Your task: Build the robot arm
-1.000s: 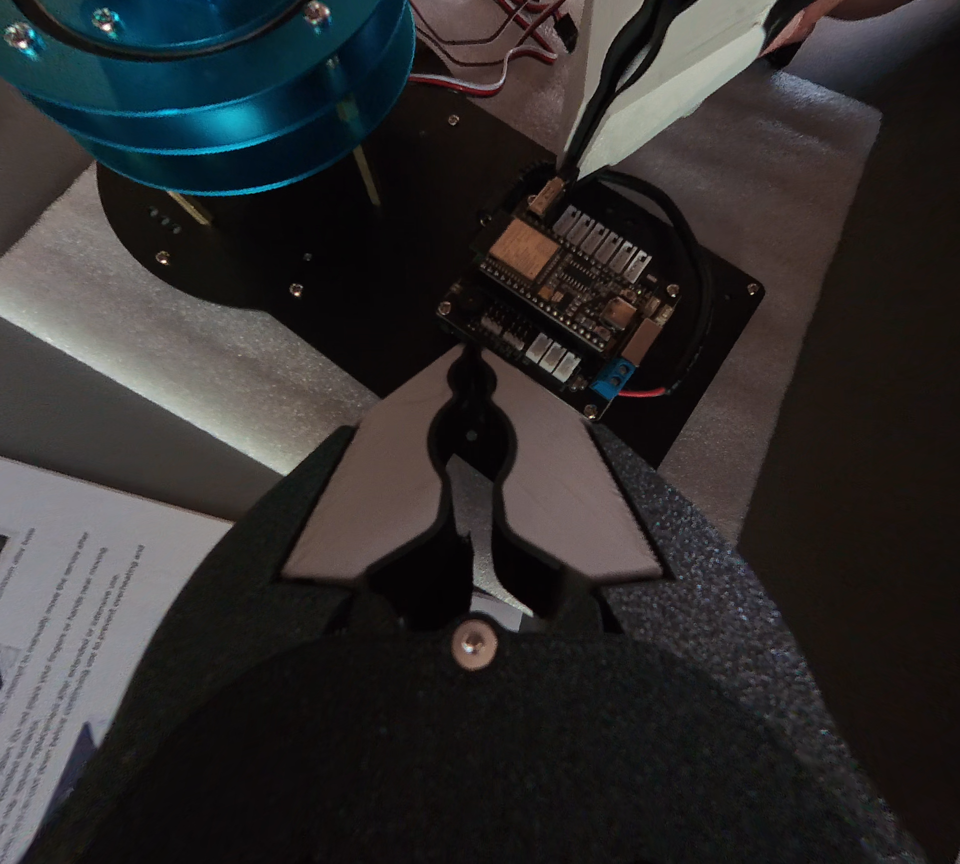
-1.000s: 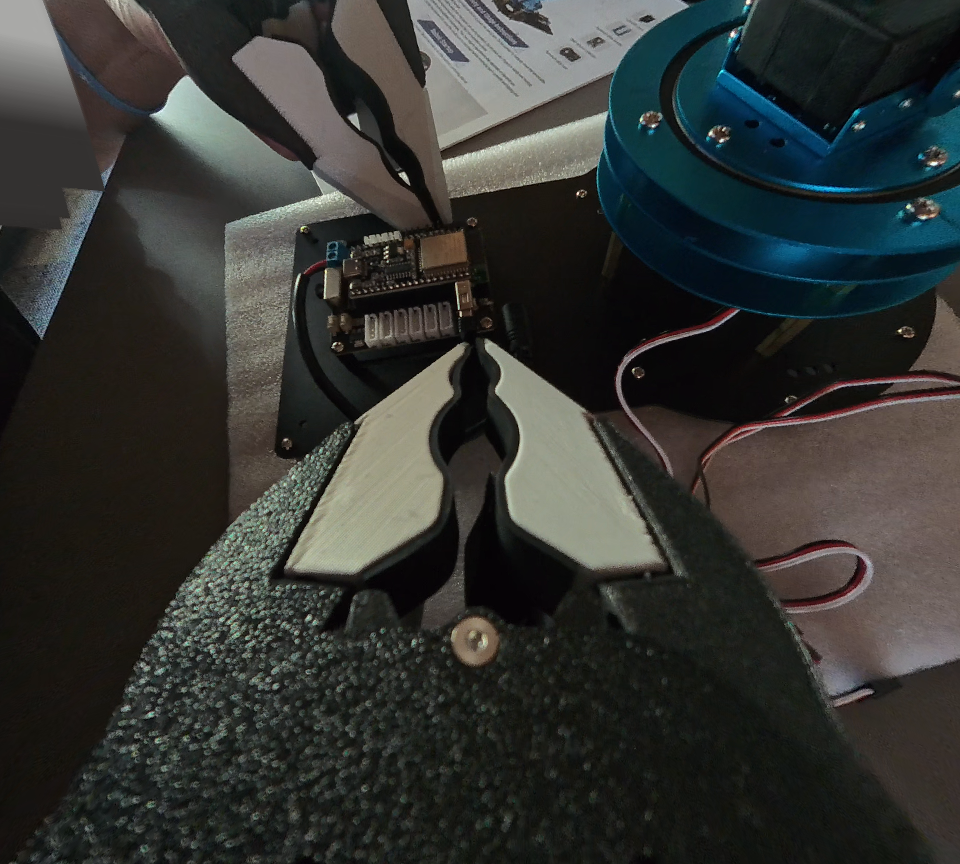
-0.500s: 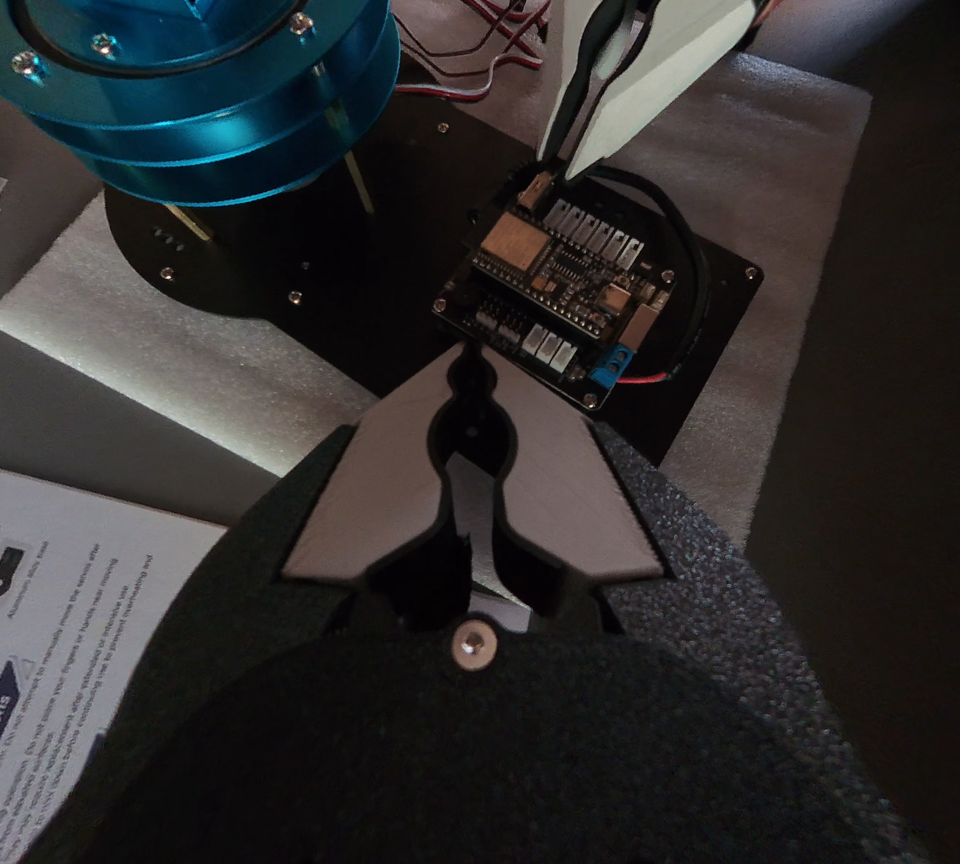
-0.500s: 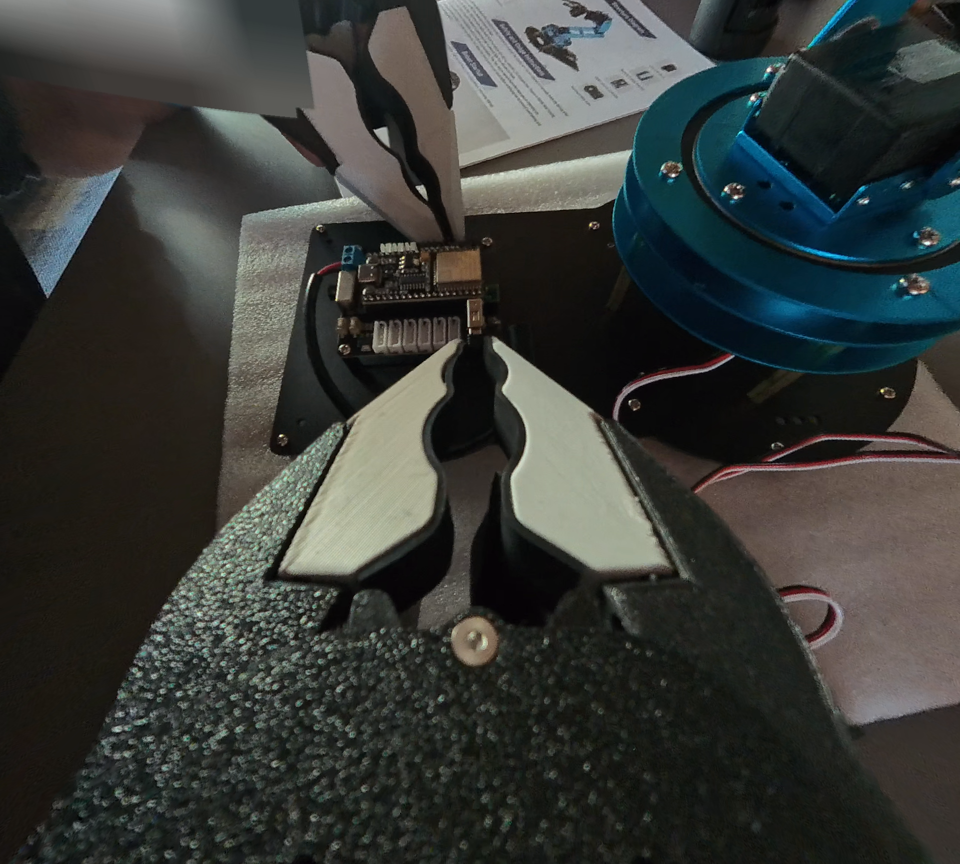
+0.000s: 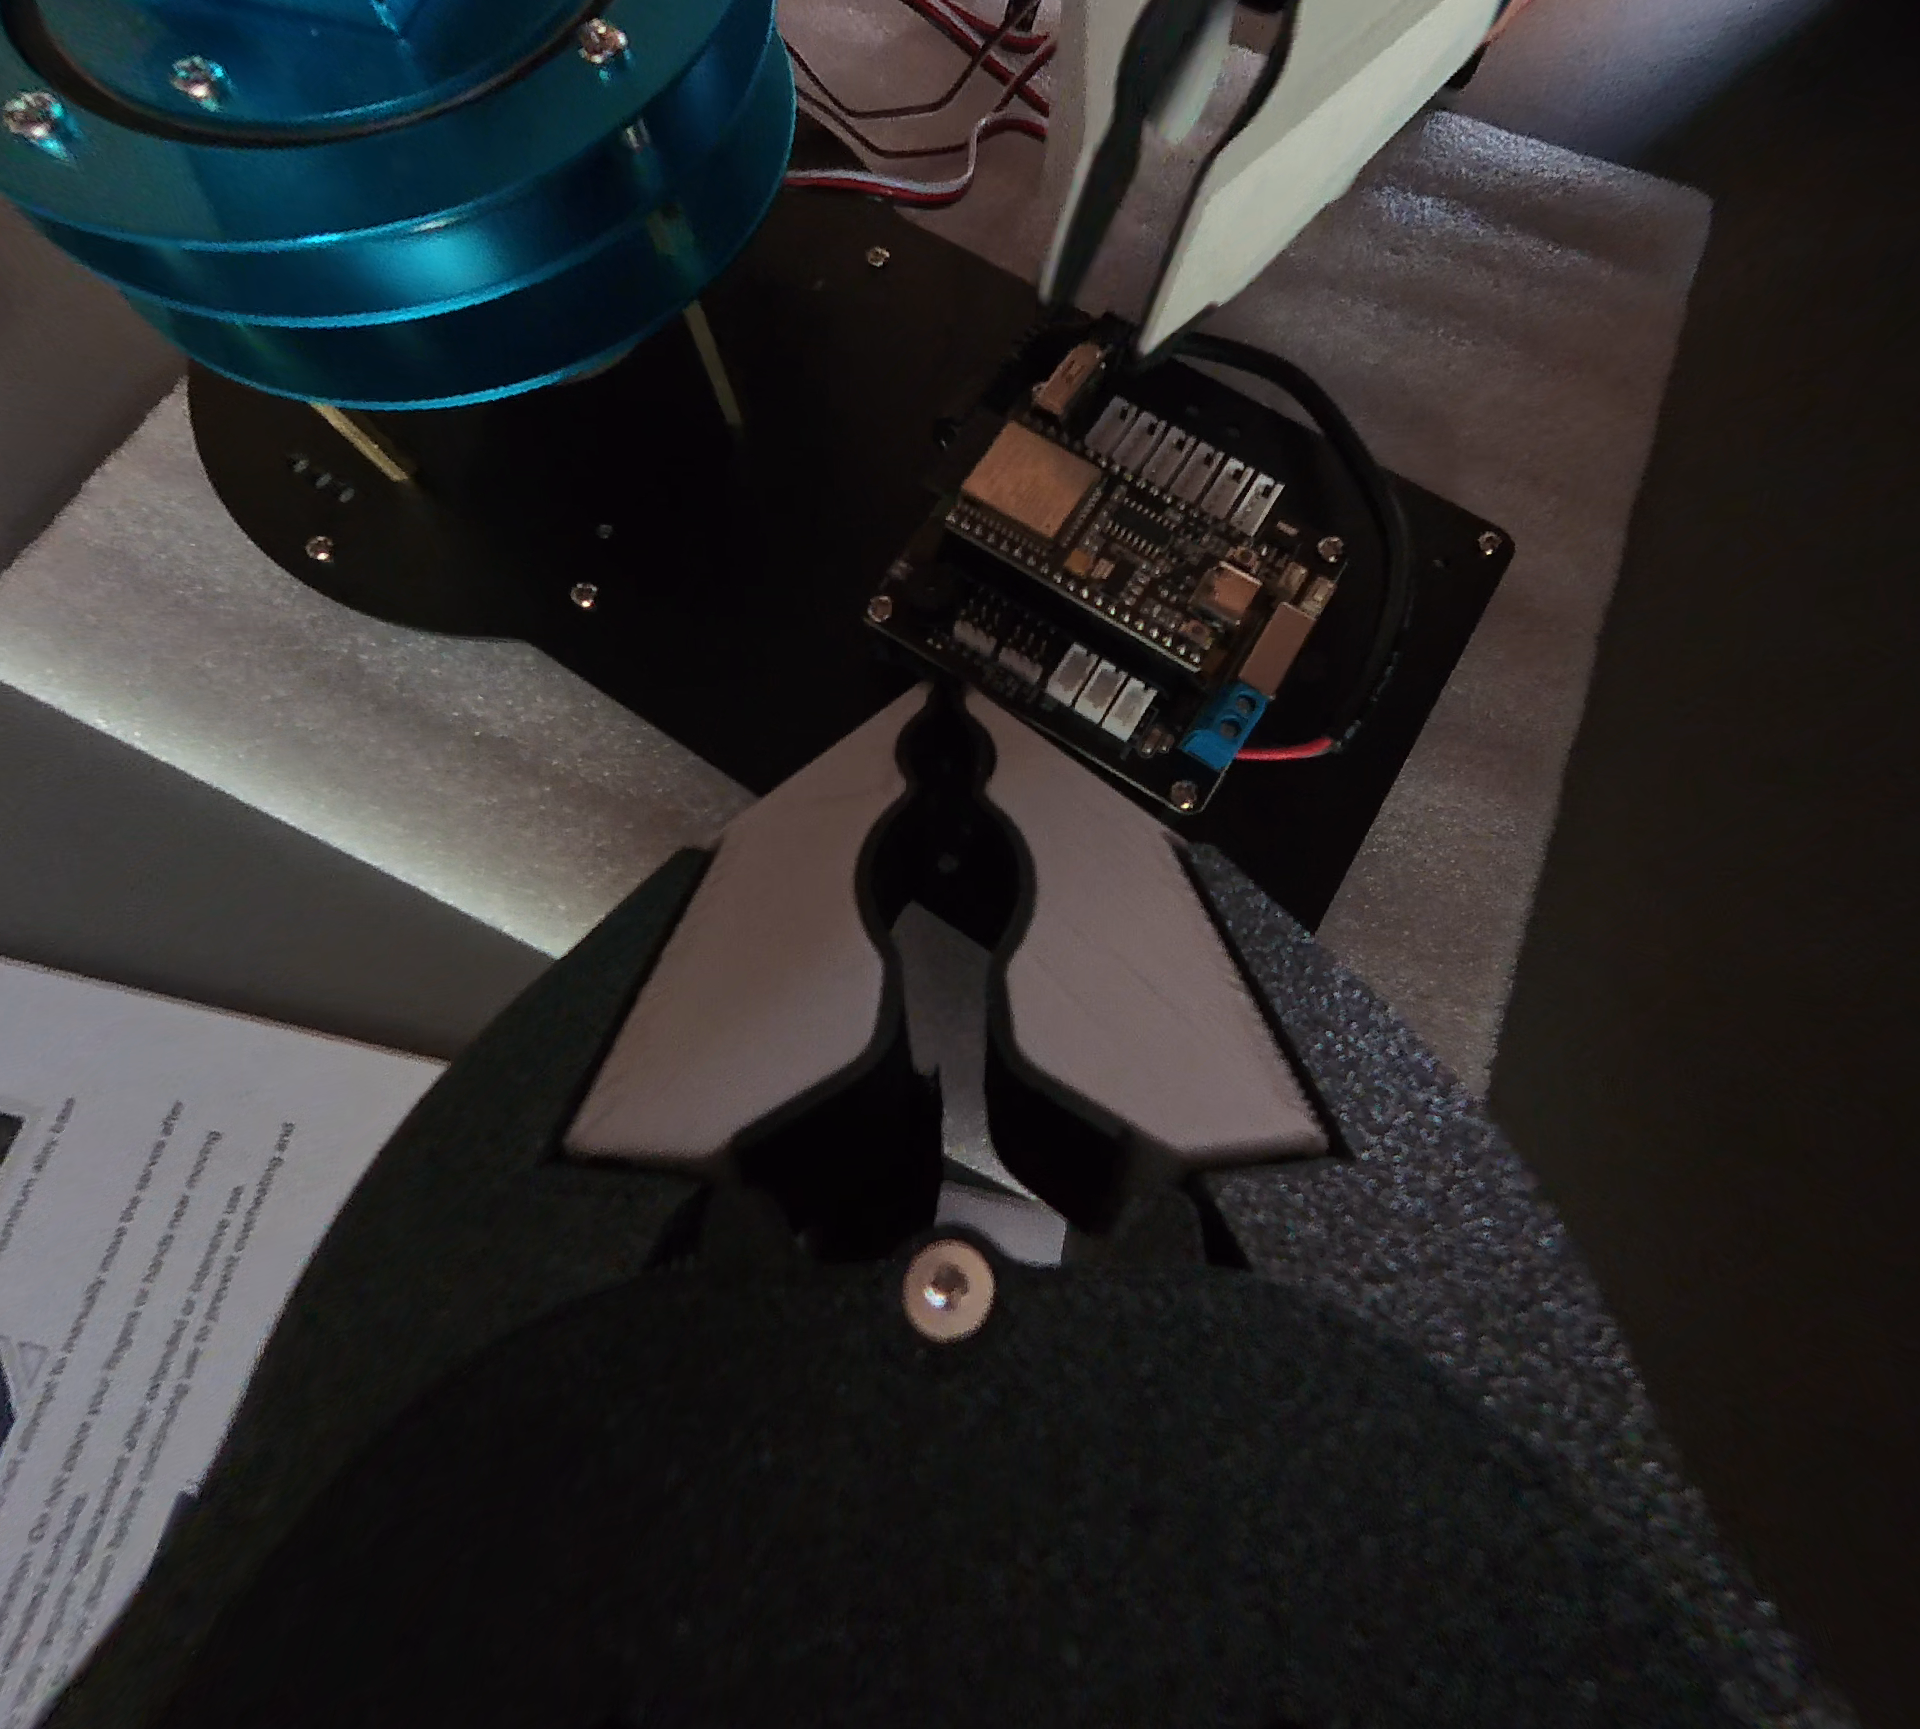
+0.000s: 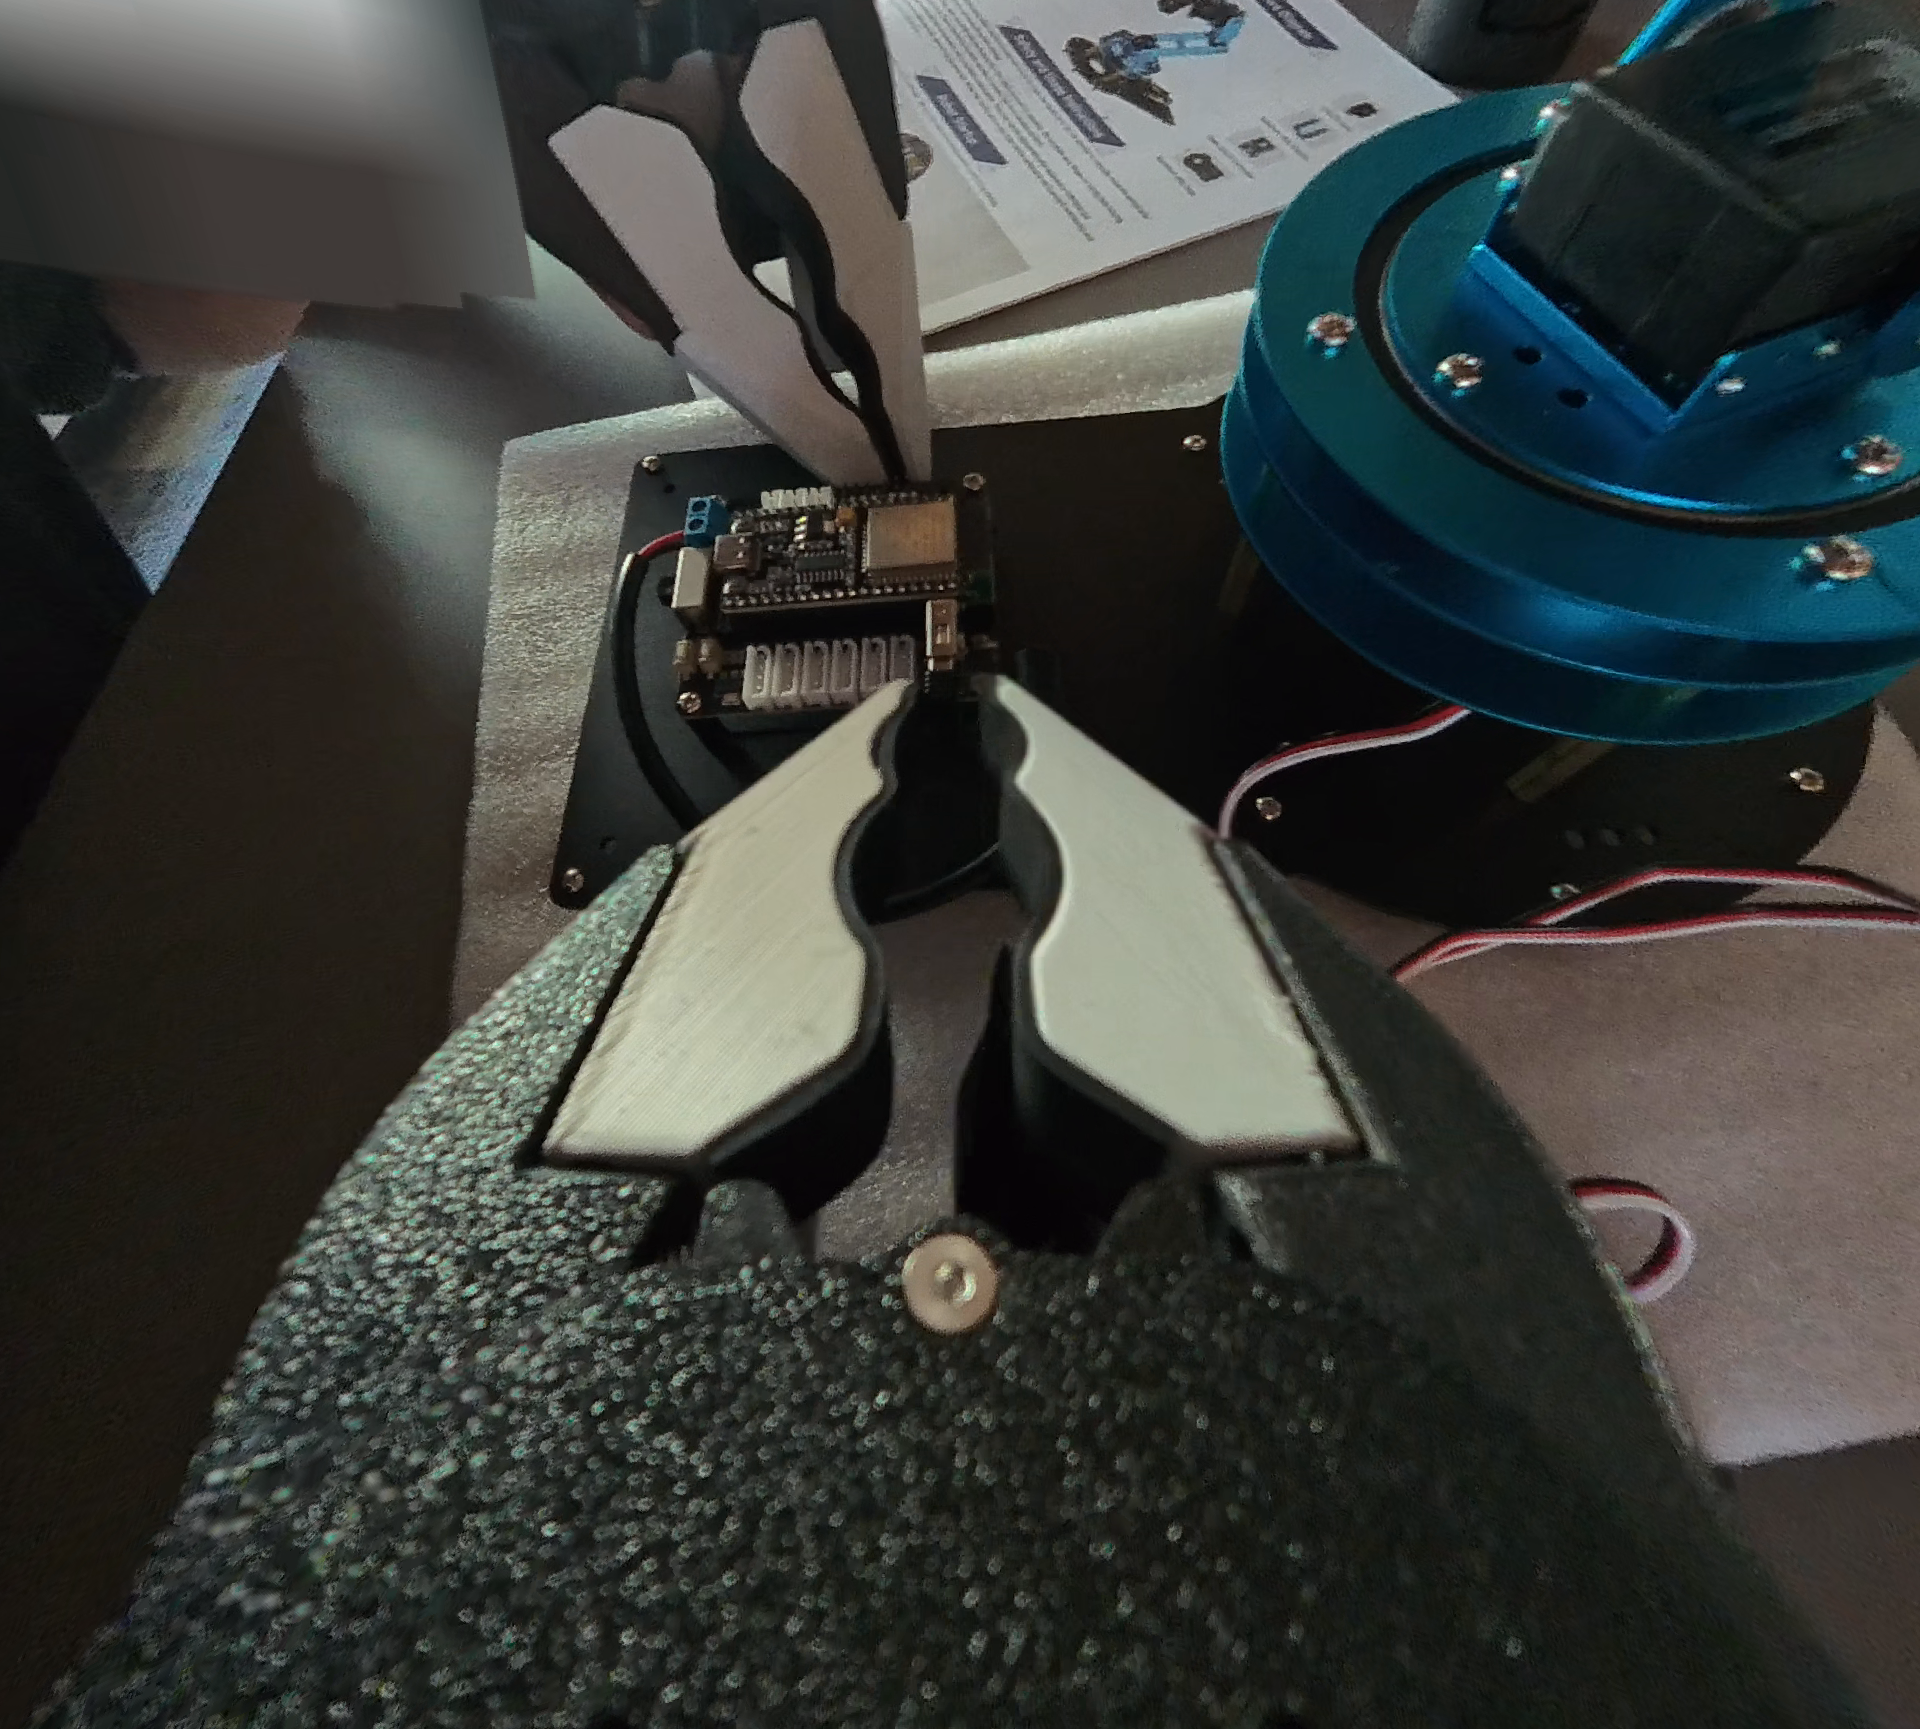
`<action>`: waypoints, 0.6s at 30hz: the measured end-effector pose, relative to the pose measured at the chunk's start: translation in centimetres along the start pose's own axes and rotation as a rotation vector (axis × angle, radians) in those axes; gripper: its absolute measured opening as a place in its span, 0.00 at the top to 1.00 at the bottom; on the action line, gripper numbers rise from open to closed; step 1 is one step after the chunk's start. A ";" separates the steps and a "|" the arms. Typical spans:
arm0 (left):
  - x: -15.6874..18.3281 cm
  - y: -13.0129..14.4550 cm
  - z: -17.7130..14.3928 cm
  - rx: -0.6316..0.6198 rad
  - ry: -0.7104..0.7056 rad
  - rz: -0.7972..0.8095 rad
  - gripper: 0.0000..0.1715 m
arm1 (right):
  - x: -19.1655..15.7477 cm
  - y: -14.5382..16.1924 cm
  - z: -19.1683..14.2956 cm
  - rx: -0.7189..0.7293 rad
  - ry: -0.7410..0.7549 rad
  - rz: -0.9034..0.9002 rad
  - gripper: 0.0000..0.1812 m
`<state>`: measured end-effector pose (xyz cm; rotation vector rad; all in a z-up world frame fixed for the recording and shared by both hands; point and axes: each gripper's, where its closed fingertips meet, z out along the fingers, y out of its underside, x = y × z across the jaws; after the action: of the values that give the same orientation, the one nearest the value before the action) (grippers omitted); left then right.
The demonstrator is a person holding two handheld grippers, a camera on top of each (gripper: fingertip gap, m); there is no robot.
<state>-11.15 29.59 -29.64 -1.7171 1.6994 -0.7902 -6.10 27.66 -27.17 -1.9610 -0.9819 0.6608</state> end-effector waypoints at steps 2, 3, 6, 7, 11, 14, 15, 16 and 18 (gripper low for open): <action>-0.3 0.1 -0.4 0.002 -0.018 -0.009 1.00 | 0.4 -0.3 -0.7 -0.006 0.014 0.003 0.89; -0.6 0.0 -0.8 0.010 -0.035 -0.015 1.00 | 0.7 -0.5 -1.3 -0.011 0.030 -0.003 0.89; -0.5 -0.8 -3.6 0.085 -0.077 -0.080 1.00 | 1.2 -2.8 -4.3 0.053 0.133 -0.056 0.88; -0.1 -1.2 -5.0 0.129 -0.093 -0.107 0.98 | 0.9 -3.8 -5.6 0.103 0.167 -0.076 0.88; 2.9 -2.0 -10.8 0.310 -0.210 -0.225 0.92 | -1.0 -5.9 -11.0 0.325 0.383 -0.201 0.82; 7.3 -0.7 -12.8 0.383 -0.240 -0.329 0.89 | -1.3 -3.5 -13.4 0.379 0.627 -0.163 0.75; 8.9 0.0 -13.0 0.396 -0.253 -0.360 0.88 | -1.8 -2.4 -13.4 0.364 0.661 -0.134 0.76; 10.4 0.5 -13.0 0.418 -0.267 -0.393 0.88 | -2.7 -1.1 -12.9 0.313 0.643 -0.090 0.77; 13.4 1.4 -12.7 0.467 -0.282 -0.470 0.86 | -5.0 0.6 -11.6 0.250 0.554 0.047 0.70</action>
<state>-21.62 16.16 -22.40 -1.7955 0.8452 -0.9989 -0.14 18.21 -21.15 -1.8011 -0.4877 0.2230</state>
